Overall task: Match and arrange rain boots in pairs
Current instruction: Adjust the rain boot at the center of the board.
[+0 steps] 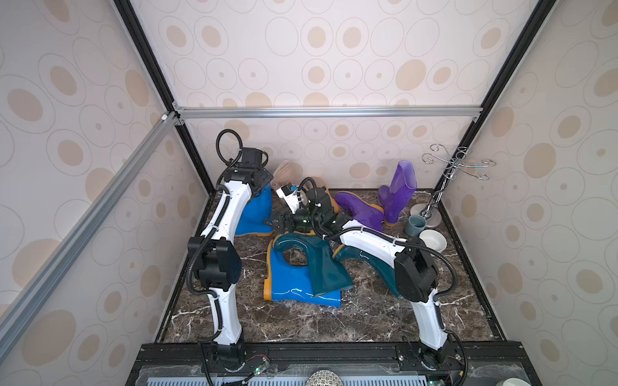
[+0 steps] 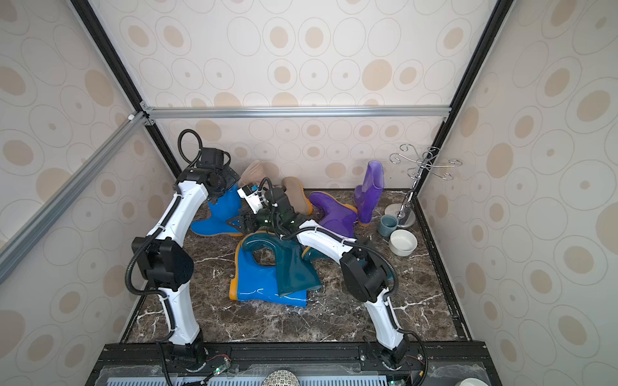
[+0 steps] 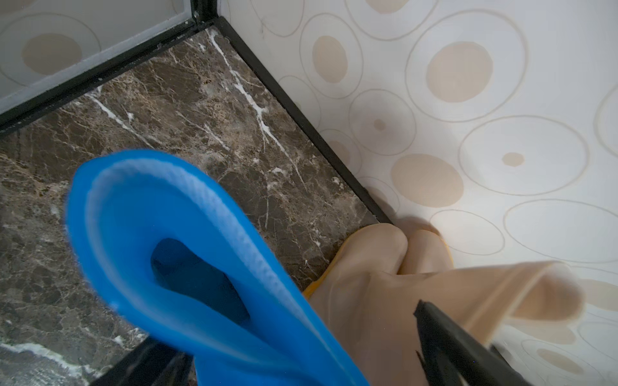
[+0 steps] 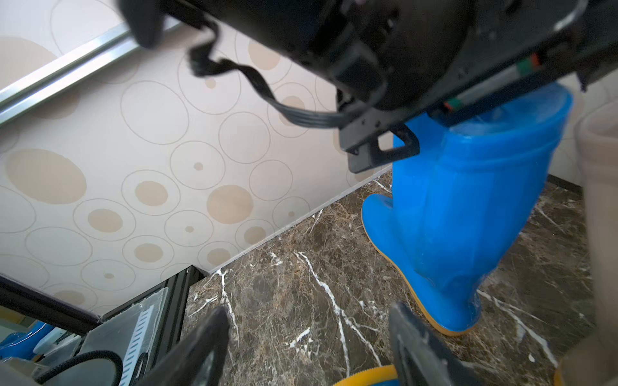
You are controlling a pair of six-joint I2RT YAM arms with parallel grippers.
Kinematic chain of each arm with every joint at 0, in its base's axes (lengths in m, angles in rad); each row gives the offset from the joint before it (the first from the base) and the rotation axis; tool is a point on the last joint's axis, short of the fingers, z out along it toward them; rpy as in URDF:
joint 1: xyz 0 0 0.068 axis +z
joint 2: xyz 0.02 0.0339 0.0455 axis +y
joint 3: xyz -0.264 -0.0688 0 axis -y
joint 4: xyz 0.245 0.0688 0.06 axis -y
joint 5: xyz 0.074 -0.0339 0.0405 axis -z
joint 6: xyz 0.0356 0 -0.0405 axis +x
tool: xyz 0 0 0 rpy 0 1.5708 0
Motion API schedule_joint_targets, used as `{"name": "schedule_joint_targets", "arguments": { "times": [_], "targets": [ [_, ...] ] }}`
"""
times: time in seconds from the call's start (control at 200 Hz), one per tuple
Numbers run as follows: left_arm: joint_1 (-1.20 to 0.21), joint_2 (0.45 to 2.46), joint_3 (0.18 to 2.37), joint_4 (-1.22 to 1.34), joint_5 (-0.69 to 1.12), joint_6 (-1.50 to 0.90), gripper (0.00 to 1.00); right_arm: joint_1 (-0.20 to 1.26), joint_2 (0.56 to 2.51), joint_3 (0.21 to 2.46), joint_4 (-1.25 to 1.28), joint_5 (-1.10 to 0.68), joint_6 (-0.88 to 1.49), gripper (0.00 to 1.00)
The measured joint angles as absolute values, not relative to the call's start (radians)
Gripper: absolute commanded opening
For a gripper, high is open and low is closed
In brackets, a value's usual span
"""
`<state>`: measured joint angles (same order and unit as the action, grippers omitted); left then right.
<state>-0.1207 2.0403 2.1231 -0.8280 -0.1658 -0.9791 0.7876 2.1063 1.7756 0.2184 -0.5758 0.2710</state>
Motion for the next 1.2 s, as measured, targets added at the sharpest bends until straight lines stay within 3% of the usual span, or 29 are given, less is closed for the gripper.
{"name": "schedule_joint_targets", "arguments": {
  "times": [0.06,0.09,0.14,0.21,0.445,0.76,1.2],
  "targets": [
    [-0.121,2.060,2.148,-0.837,-0.160,-0.945,0.69,0.783,2.092,1.759,0.221,-0.583,0.272,0.76],
    [-0.120,2.063,2.151,-0.838,-0.157,-0.933,0.48,0.780,2.086,1.750,0.223,-0.588,0.274,0.75],
    [-0.120,2.064,2.153,-0.841,-0.147,-0.895,0.24,0.776,2.075,1.734,0.224,-0.594,0.276,0.75],
    [-0.120,2.064,2.169,-0.848,-0.131,-0.826,0.00,0.769,2.055,1.702,0.225,-0.601,0.281,0.75],
    [-0.116,2.115,2.336,-0.933,-0.075,-0.531,0.00,0.751,1.984,1.632,0.218,-0.603,0.296,0.74],
    [-0.118,2.106,2.310,-0.899,0.050,-0.209,0.00,0.738,1.880,1.613,0.118,-0.499,0.314,0.73],
    [-0.169,2.060,2.218,-0.900,-0.085,0.173,0.00,0.738,1.843,1.599,-0.047,-0.389,0.351,0.72]
  ]
}}
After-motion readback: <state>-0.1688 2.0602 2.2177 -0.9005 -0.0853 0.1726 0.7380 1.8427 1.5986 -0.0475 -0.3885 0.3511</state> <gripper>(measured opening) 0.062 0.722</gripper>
